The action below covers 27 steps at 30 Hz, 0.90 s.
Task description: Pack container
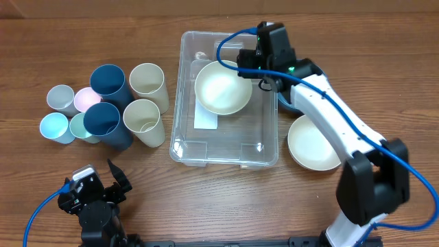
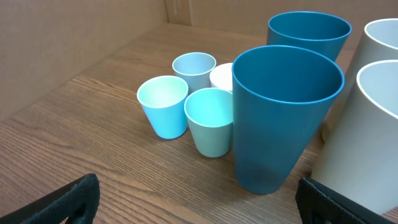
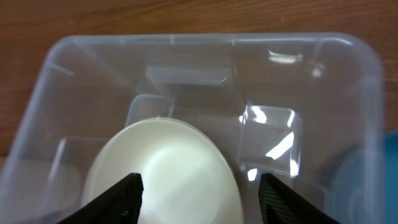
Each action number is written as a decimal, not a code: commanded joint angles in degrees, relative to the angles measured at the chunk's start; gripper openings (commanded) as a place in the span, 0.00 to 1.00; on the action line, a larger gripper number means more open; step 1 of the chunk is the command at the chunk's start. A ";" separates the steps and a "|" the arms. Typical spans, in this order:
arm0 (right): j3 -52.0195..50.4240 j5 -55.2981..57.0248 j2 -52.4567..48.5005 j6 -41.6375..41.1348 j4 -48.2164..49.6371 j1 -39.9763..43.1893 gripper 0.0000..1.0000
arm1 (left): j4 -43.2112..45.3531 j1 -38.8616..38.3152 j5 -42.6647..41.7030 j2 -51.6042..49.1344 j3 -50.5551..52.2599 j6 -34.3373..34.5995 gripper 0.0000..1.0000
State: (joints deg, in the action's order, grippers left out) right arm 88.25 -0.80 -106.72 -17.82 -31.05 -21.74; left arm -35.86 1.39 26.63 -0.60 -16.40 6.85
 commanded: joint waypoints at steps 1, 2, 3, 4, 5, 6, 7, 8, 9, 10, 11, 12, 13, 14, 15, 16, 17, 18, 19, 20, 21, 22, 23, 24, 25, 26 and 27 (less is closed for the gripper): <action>6.75 2.54 11.17 -0.28 -9.29 1.20 0.63 | 0.07 0.31 0.35 0.28 -0.74 -0.85 1.00; 6.75 4.42 13.22 -1.09 -12.70 1.90 0.63 | 0.07 0.31 0.35 0.28 -0.74 -0.85 1.00; 6.75 6.80 14.97 -3.15 -16.39 2.93 0.64 | 0.07 0.31 0.35 0.28 -0.74 -0.85 1.00; 6.75 8.87 16.59 -5.49 -20.57 4.39 0.65 | 0.09 0.31 0.35 0.28 -0.74 -0.85 1.00; 6.75 9.92 17.99 -7.91 -25.92 6.84 0.69 | 0.09 0.31 0.35 0.28 -0.74 -0.85 1.00; 6.73 9.79 18.51 -9.64 -30.14 9.55 0.73 | 0.09 0.31 0.35 0.28 -0.74 -0.85 1.00; 6.69 9.79 18.53 -10.82 -33.00 11.89 0.75 | 0.09 0.31 0.35 0.28 -0.74 -0.85 1.00; 6.47 9.73 18.36 -11.06 -35.32 14.51 0.76 | 0.09 0.31 0.35 0.28 -0.74 -0.85 1.00; 5.90 9.49 17.99 -12.07 -37.59 17.84 0.76 | 0.11 0.31 0.35 0.28 -0.74 -0.85 1.00; 4.92 7.10 17.29 -12.66 -39.95 22.23 0.76 | 0.11 0.31 0.33 0.28 -0.74 -0.85 1.00; 3.78 4.59 16.83 -12.66 -41.27 25.70 0.76 | 0.11 0.31 0.35 0.28 -0.74 -0.85 1.00; 2.12 2.56 16.57 -12.66 -41.75 28.61 0.76 | 0.09 0.31 0.33 0.28 -0.74 -0.85 1.00; 0.37 1.16 16.57 -12.66 -41.72 30.80 0.76 | 0.09 0.31 0.33 0.28 -0.74 -0.83 1.00; -2.45 0.07 16.57 -12.68 -41.18 33.38 0.76 | 0.09 0.31 0.33 0.28 -0.74 -0.83 1.00; -5.05 -0.44 16.57 -12.68 -40.57 35.23 0.76 | 0.09 0.31 0.33 0.28 -0.74 -0.83 1.00; -8.26 -0.74 16.57 -12.68 -39.19 36.59 0.76 | 0.09 0.31 0.33 0.28 -0.74 -0.83 1.00; -11.06 -1.11 16.57 -12.66 -37.97 37.42 0.76 | 0.11 0.31 0.33 0.28 -0.74 -0.72 1.00; -13.90 -1.64 16.57 -12.66 -36.59 37.99 0.76 | 0.09 0.31 0.33 0.28 -0.74 -0.39 1.00; -18.67 -3.45 16.57 -12.66 -33.99 38.38 0.75 | 0.09 0.31 0.31 0.28 -0.74 -0.42 1.00; -21.73 -4.48 16.57 -12.68 -31.76 38.36 0.75 | 0.09 0.31 0.31 0.28 -0.74 -0.42 1.00; -25.81 -4.87 16.57 -12.96 -28.28 38.36 0.73 | 0.09 0.31 0.33 0.28 -0.74 -0.39 1.00; -27.67 -4.85 16.57 -13.68 -26.84 38.36 0.72 | 0.11 0.31 0.33 0.28 -0.74 -0.42 1.00; -29.49 -4.90 16.57 -14.01 -25.59 38.36 0.71 | 0.11 0.31 0.33 0.28 -0.74 -0.42 1.00; -31.52 -4.37 16.57 -14.05 -24.63 38.49 0.70 | 0.09 0.31 0.33 0.28 -0.74 -0.42 1.00; -34.21 -2.29 16.57 -16.06 -23.89 38.69 0.67 | 0.09 0.31 0.33 0.28 -0.74 -0.39 1.00; -35.32 -1.55 16.57 -16.74 -23.30 38.82 0.60 | 0.09 0.31 0.33 0.28 -0.74 -0.42 1.00; -36.35 -1.36 16.57 -16.72 -22.16 38.93 0.49 | 0.09 0.31 0.33 0.28 -0.74 -0.42 1.00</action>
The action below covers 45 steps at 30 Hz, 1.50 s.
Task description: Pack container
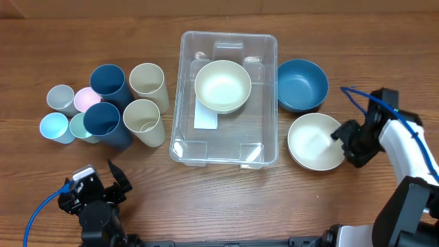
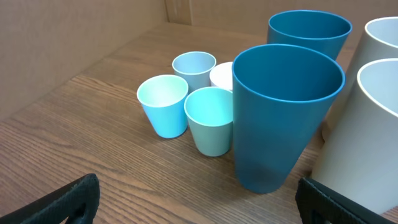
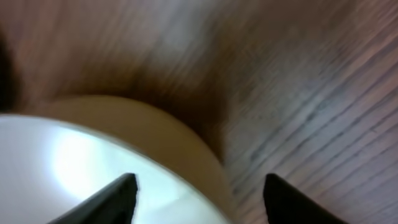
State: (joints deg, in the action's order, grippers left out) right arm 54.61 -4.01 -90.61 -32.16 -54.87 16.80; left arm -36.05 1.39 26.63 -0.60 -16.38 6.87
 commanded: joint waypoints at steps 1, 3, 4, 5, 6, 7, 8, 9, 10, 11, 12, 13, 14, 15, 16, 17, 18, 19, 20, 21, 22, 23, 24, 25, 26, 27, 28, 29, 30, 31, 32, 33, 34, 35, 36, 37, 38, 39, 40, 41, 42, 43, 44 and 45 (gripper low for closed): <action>-3.28 1.84 0.46 -2.40 2.58 0.39 0.28 | 0.28 0.31 0.33 0.28 -0.76 -0.44 1.00; -3.23 1.81 0.55 -2.60 3.21 0.37 0.08 | 0.31 0.31 0.31 0.28 -0.76 -0.42 1.00; -3.19 1.81 0.55 -2.60 3.34 0.44 0.04 | 0.31 0.31 0.33 0.28 -0.76 -0.44 1.00; -2.99 1.81 0.59 -2.60 3.17 0.61 0.04 | 0.31 0.31 0.31 0.28 -0.76 -0.44 1.00; -2.45 2.12 0.92 -2.58 2.51 0.63 0.04 | 0.31 0.31 0.33 0.28 -0.76 -0.44 1.00; -1.92 2.23 1.33 -2.58 1.64 0.63 0.04 | 0.28 0.31 0.33 0.28 -0.76 -0.44 1.00; -1.03 2.45 2.10 -2.58 0.28 0.63 0.04 | 0.28 0.31 0.33 0.28 -0.76 -0.44 1.00; -0.04 2.86 3.21 -2.58 -1.09 0.63 0.04 | 0.28 0.31 0.31 0.28 -0.76 -0.44 1.00; 1.22 3.26 4.90 -2.56 -2.69 0.63 0.04 | 0.28 0.31 0.31 0.28 -0.76 -0.42 1.00; 2.21 3.32 6.34 -2.56 -3.89 0.59 0.04 | 0.28 0.31 0.31 0.28 -0.76 -0.42 1.00; 3.80 3.28 8.61 -2.58 -5.62 0.57 0.04 | 0.28 0.31 0.33 0.28 -0.76 -0.44 1.00; 5.31 2.99 10.54 -2.54 -6.82 0.50 0.04 | 0.31 0.31 0.33 0.28 -0.76 -0.44 1.00; 6.95 2.14 12.57 -2.29 -7.96 0.28 0.04 | 0.31 0.31 0.33 0.28 -0.76 -0.44 1.00; 9.44 0.61 15.21 -1.46 -8.94 -0.37 0.04 | 0.31 0.31 0.33 0.28 -0.76 -0.44 1.00; 12.17 -1.95 17.79 0.68 -8.90 -1.66 0.04 | 0.31 0.31 0.33 0.28 -0.76 -0.44 1.00; 15.34 -5.27 20.24 2.71 -8.22 -3.82 0.04 | 0.31 0.31 0.33 0.28 -0.76 -0.44 1.00; 18.93 -7.50 22.12 4.07 -6.93 -7.19 0.04 | 0.31 0.31 0.33 0.28 -0.76 -0.44 1.00; 21.92 -7.65 22.86 4.37 -5.90 -10.73 0.04 | 0.31 0.31 0.33 0.28 -0.76 -0.44 1.00; 24.11 -7.65 22.91 4.81 -4.94 -13.88 0.04 | 0.31 0.31 0.33 0.28 -0.76 -0.44 1.00; 26.12 -7.63 22.56 5.49 -3.28 -17.97 0.04 | 0.31 0.31 0.31 0.28 -0.76 -0.42 1.00; 27.23 -7.39 22.01 5.49 -1.73 -21.73 0.04 | 0.31 0.31 0.31 0.28 -0.76 -0.42 1.00; 27.65 -6.91 21.05 5.46 0.48 -25.49 0.04 | 0.31 0.31 0.31 0.28 -0.76 -0.42 1.00; 27.65 -4.72 18.86 5.42 3.50 -30.64 0.04 | 0.31 0.31 0.31 0.28 -0.76 -0.42 1.00; 27.65 -2.12 16.92 5.42 4.81 -33.27 0.04 | 0.31 0.31 0.31 0.28 -0.76 -0.42 1.00; 27.65 0.37 14.51 5.44 5.92 -35.52 0.04 | 0.31 0.31 0.31 0.28 -0.76 -0.44 1.00; 27.65 1.90 11.96 5.62 7.15 -37.20 0.04 | 0.31 0.31 0.31 0.28 -0.76 -0.44 1.00; 27.65 2.14 8.55 7.02 9.16 -38.58 0.04 | 0.31 0.31 0.31 0.28 -0.76 -0.44 1.00; 27.65 2.58 2.29 8.90 13.29 -39.74 0.04 | 0.31 0.31 0.31 0.28 -0.76 -0.44 1.00; 27.67 2.25 -0.98 9.88 15.87 -39.82 0.04 | 0.31 0.31 0.31 0.28 -0.76 -0.44 1.00; 27.71 2.29 -2.78 10.01 17.09 -39.82 0.04 | 0.31 0.31 0.31 0.28 -0.76 -0.44 1.00; 28.11 2.25 -5.35 10.19 18.47 -39.82 0.04 | 0.31 0.31 0.31 0.28 -0.76 -0.44 1.00; 28.68 2.16 -7.80 10.97 19.47 -39.82 0.04 | 0.31 0.31 0.31 0.28 -0.76 -0.44 1.00; 29.05 1.70 -10.73 12.09 20.68 -39.85 0.04 | 0.28 0.31 0.31 0.28 -0.76 -0.42 1.00; 29.07 1.73 -12.37 12.07 21.22 -39.85 0.04 | 0.28 0.31 0.04 0.28 -0.76 -0.44 1.00; 29.07 1.84 -13.42 12.07 21.38 -39.82 0.04 | 0.28 0.31 -0.83 0.28 -0.76 -0.44 1.00; 29.07 1.79 -14.49 12.04 21.51 -39.82 0.04 | 0.31 0.31 -1.44 0.28 -0.76 -0.44 1.00; 29.07 1.81 -15.17 12.09 21.88 -39.82 0.04 | 0.31 0.31 -2.10 0.28 -0.76 -0.44 1.00; 29.07 1.79 -15.61 12.26 22.49 -39.82 0.04 | 0.31 0.31 -2.91 0.28 -0.76 -0.44 1.00; 29.09 1.79 -15.61 13.18 23.87 -39.82 0.18 | 0.28 0.31 -3.69 0.28 -0.76 -0.44 1.00; 29.18 1.68 -15.56 13.90 24.83 -39.82 0.37 | 0.28 0.31 -4.26 0.28 -0.76 -0.44 1.00; 29.75 0.70 -15.21 14.91 25.09 -39.82 0.44 | 0.28 0.31 -4.22 0.28 -0.76 -0.46 1.00; 30.82 -0.26 -14.69 16.04 24.76 -39.82 0.49 | 0.28 0.31 -4.22 0.28 -0.76 -0.46 1.00; 32.24 -0.39 -13.90 16.15 23.98 -39.63 0.49 | 0.31 0.31 -4.22 0.28 -0.76 -0.46 1.00; 34.18 -0.35 -12.81 16.15 22.62 -39.34 0.49 | 0.31 0.31 -4.22 0.28 -0.76 -0.46 1.00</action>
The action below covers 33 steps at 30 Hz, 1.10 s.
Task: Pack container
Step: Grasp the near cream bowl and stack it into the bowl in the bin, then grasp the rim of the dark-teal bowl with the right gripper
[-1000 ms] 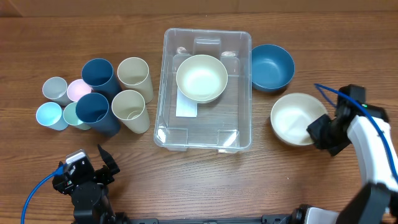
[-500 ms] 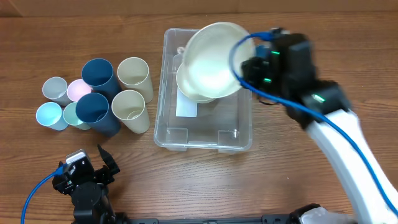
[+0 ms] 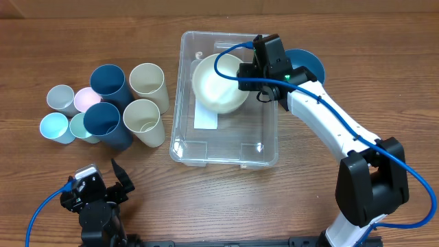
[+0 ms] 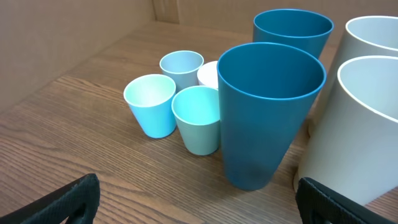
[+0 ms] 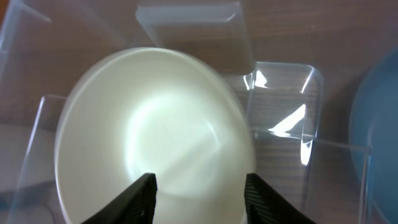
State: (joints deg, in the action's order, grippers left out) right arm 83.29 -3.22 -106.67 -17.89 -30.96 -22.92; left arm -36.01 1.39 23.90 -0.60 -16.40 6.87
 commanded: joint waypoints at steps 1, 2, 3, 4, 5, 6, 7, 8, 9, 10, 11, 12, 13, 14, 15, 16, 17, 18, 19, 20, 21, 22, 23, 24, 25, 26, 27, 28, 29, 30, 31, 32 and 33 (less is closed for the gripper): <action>7.17 -1.09 4.22 1.88 -2.49 0.68 0.49 | 0.26 0.31 -1.49 0.28 -0.74 -0.46 1.00; 9.53 -0.74 5.86 1.86 -4.26 1.36 0.50 | 0.24 0.31 -1.49 0.28 -0.74 -0.46 1.00; 10.88 -0.02 7.13 1.77 -5.33 1.95 0.50 | 0.24 0.31 -1.49 0.28 -0.74 -0.46 1.00; 12.94 2.12 10.05 1.09 -7.50 3.98 0.53 | 0.24 0.31 -1.49 0.28 -0.74 -0.46 1.00; 13.18 4.24 12.24 -1.44 -9.16 6.95 0.54 | 0.24 0.31 -1.49 0.28 -0.74 -0.46 1.00; 13.18 4.72 12.61 -2.14 -9.94 8.31 0.54 | 0.24 0.31 -1.49 0.28 -0.74 -0.46 1.00; 13.16 4.66 12.76 -2.32 -11.34 10.73 0.54 | 0.24 0.31 -1.49 0.28 -0.74 -0.46 1.00; 13.09 4.68 12.66 -2.32 -12.61 12.74 0.55 | 0.22 0.31 -1.49 0.28 -0.74 -0.46 1.00; 12.72 4.63 12.02 -2.32 -14.29 15.34 0.56 | 0.22 0.31 -1.49 0.28 -0.74 -0.46 1.00; 12.20 4.66 11.13 -2.32 -15.65 17.64 0.55 | 0.22 0.31 -1.49 0.28 -0.74 -0.46 1.00; 11.74 4.57 10.03 -2.32 -16.46 19.56 0.55 | 0.20 0.31 -1.49 0.28 -0.74 -0.46 1.00; 11.34 4.46 8.44 -2.49 -17.49 21.53 0.55 | 0.20 0.31 -1.49 0.28 -0.74 -0.46 1.00; 11.06 4.44 6.97 -3.15 -18.18 22.82 0.56 | 0.20 0.31 -1.49 0.28 -0.74 -0.46 1.00; 10.91 3.98 4.46 -3.56 -19.23 24.41 0.57 | 0.20 0.31 -1.49 0.28 -0.74 -0.46 1.00; 10.91 3.02 2.12 -3.56 -19.74 25.49 0.59 | 0.20 0.31 -1.49 0.28 -0.74 -0.46 1.00; 10.91 2.05 0.28 -3.56 -19.80 26.08 0.59 | 0.20 0.31 -1.49 0.28 -0.74 -0.44 1.00; 10.91 0.92 -2.91 -3.58 -19.67 26.73 0.60 | 0.20 0.31 -1.49 0.28 -0.74 -0.46 1.00; 10.91 0.55 -4.94 -3.80 -19.61 26.88 0.60 | 0.20 0.31 -1.49 0.28 -0.74 -0.46 1.00; 10.91 0.57 -6.84 -4.74 -19.71 26.91 0.60 | 0.20 0.31 -1.49 0.28 -0.74 -0.46 1.00; 10.91 0.59 -8.92 -5.99 -19.78 26.91 0.60 | 0.20 0.31 -1.49 0.28 -0.74 -0.46 1.00; 10.91 0.57 -10.19 -6.45 -19.78 26.91 0.59 | 0.20 0.31 -1.49 0.28 -0.74 -0.46 1.00; 10.91 0.63 -11.50 -7.26 -19.76 26.91 0.59 | 0.20 0.31 -1.49 0.28 -0.74 -0.46 1.00; 10.91 0.59 -12.96 -7.72 -19.85 26.91 0.60 | 0.20 0.31 -1.49 0.28 -0.74 -0.46 1.00; 10.91 0.61 -13.62 -7.74 -19.98 26.91 0.59 | 0.20 0.31 -1.49 0.28 -0.74 -0.46 1.00; 10.91 0.61 -14.43 -8.28 -20.20 26.91 0.56 | 0.20 0.31 -1.49 0.28 -0.74 -0.46 1.00; 10.91 0.76 -14.93 -9.44 -20.55 26.91 0.45 | 0.20 0.31 -1.49 0.28 -0.74 -0.46 1.00; 10.88 1.05 -15.13 -9.60 -20.50 26.91 0.27 | 0.20 0.31 -1.49 0.28 -0.74 -0.46 1.00; 10.88 1.25 -15.13 -10.12 -20.37 26.91 0.21 | 0.20 0.31 -1.49 0.28 -0.74 -0.46 1.00; 10.91 1.22 -15.13 -10.38 -20.37 26.91 0.17 | 0.20 0.31 -1.49 0.28 -0.74 -0.46 1.00; 10.88 1.22 -15.13 -10.45 -20.41 26.91 0.13 | 0.20 0.31 -1.49 0.28 -0.74 -0.46 1.00; 10.88 1.22 -15.13 -10.45 -20.61 26.91 0.09 | 0.20 0.31 -1.49 0.28 -0.74 -0.46 1.00; 10.88 1.25 -15.13 -10.45 -20.72 26.91 0.04 | 0.20 0.31 -1.49 0.28 -0.74 -0.46 1.00; 10.88 1.25 -15.13 -10.47 -20.72 26.91 0.04 | 0.20 0.31 -1.49 0.28 -0.74 -0.46 1.00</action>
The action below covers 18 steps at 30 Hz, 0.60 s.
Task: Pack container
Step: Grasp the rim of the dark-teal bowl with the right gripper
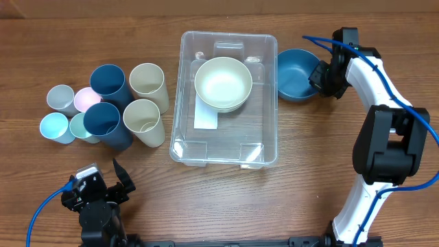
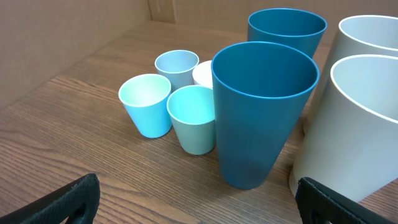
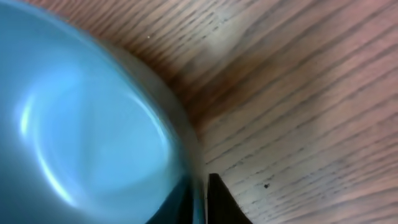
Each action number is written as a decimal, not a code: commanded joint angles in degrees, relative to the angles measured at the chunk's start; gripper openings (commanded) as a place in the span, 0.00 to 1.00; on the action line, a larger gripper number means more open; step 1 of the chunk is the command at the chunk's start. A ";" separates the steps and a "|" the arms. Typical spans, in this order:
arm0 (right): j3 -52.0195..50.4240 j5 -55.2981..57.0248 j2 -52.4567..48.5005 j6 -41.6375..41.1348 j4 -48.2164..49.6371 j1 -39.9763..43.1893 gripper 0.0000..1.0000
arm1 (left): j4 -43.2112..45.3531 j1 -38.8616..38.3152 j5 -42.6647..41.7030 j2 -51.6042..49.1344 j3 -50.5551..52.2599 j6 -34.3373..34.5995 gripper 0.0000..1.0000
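A clear plastic container (image 1: 264, 147) stands at the table's middle with a cream bowl (image 1: 223, 84) inside its far half. Just right of it sits a blue bowl (image 1: 296, 77) (image 3: 81, 118). My right gripper (image 1: 324, 77) (image 3: 202, 200) is shut on that bowl's right rim, one finger inside and one outside. Left of the container stand tall dark blue cups (image 1: 104, 121) (image 2: 264, 106), cream cups (image 1: 143, 118) (image 2: 357, 118) and small pastel cups (image 1: 55, 127) (image 2: 146, 102). My left gripper (image 1: 118, 177) (image 2: 199, 214) rests open at the front left, short of the cups.
The right arm's white links and blue cable (image 1: 384, 89) run along the table's right side. A white label (image 1: 206, 118) lies under the container's floor. A brown cardboard wall (image 2: 56, 31) stands behind the small cups.
My right gripper was inside the container with a tilted cream bowl. Now that bowl sits level in the container and the gripper is shut on the blue bowl's right rim. The left arm stayed put.
First my right gripper hung open over the container with one cream bowl in it, another on the table at right. Then it was at that table bowl's rim. Later it held the bowl in the container. Now it grips the blue bowl.
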State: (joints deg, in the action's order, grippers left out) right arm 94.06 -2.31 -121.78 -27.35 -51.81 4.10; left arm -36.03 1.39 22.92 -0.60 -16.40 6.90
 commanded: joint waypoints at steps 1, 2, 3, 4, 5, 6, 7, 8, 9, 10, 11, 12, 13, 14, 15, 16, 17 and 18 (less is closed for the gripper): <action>0.13 0.35 -0.02 -1.01 0.13 -0.11 0.04 | 0.22 0.31 -0.50 0.28 -0.74 -0.48 1.00; 0.13 1.46 0.00 -1.40 -0.09 -0.11 0.04 | 0.22 0.31 -0.50 0.28 -0.74 -0.48 1.00; 0.20 3.91 0.39 -1.46 -0.59 -0.11 0.04 | 0.22 0.31 -0.50 0.28 -0.74 -0.48 1.00; 0.46 6.25 1.14 -1.46 -1.51 -0.11 0.04 | 0.22 0.31 -0.50 0.28 -0.74 -0.48 1.00; 1.27 9.18 2.91 -1.44 -3.26 -0.11 0.04 | 0.22 0.31 -0.50 0.28 -0.74 -0.48 1.00; 1.86 10.34 4.31 -1.46 -4.17 -0.11 0.04 | 0.22 0.31 -0.50 0.28 -0.74 -0.48 1.00; 2.67 11.45 6.67 -1.51 -5.09 -0.22 0.04 | 0.22 0.31 -0.50 0.28 -0.74 -0.48 1.00; 3.41 11.93 10.36 -2.01 -5.46 -0.68 0.04 | 0.22 0.31 -0.50 0.28 -0.74 -0.48 1.00; 3.85 11.98 13.25 -2.60 -5.49 -1.09 0.04 | 0.22 0.31 -0.50 0.28 -0.74 -0.48 1.00; 4.50 11.91 17.44 -2.73 -5.11 -1.86 0.04 | 0.22 0.31 -0.50 0.28 -0.74 -0.48 1.00; 5.09 11.91 20.57 -2.73 -4.90 -2.64 0.04 | 0.22 0.31 -0.50 0.28 -0.74 -0.48 1.00; 5.68 11.87 24.11 -2.69 -4.46 -3.96 0.04 | 0.22 0.31 -0.50 0.28 -0.74 -0.48 1.00; 6.16 11.61 28.52 -2.69 -4.04 -6.38 0.04 | 0.22 0.31 -0.50 0.28 -0.74 -0.48 1.00; 6.21 11.23 30.71 -2.64 -3.80 -8.09 0.04 | 0.22 0.31 -0.50 0.28 -0.74 -0.48 1.00; 6.21 10.71 32.54 -2.62 -3.67 -9.99 0.04 | 0.20 0.31 -0.50 0.28 -0.74 -0.48 1.00; 6.21 9.25 34.18 -2.27 -3.63 -12.66 0.04 | 0.20 0.31 -0.50 0.28 -0.74 -0.48 1.00; 6.19 6.88 35.04 -2.29 -3.56 -15.91 0.04 | 0.20 0.31 -0.50 0.28 -0.74 -0.48 1.00; 6.19 6.16 35.01 -2.29 -3.41 -18.29 0.04 | 0.09 0.31 -0.50 0.28 -0.74 -0.48 1.00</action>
State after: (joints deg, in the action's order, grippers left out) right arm 100.05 7.49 -87.24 -29.50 -55.18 -8.38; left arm -36.03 1.39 22.92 -0.60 -16.38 6.87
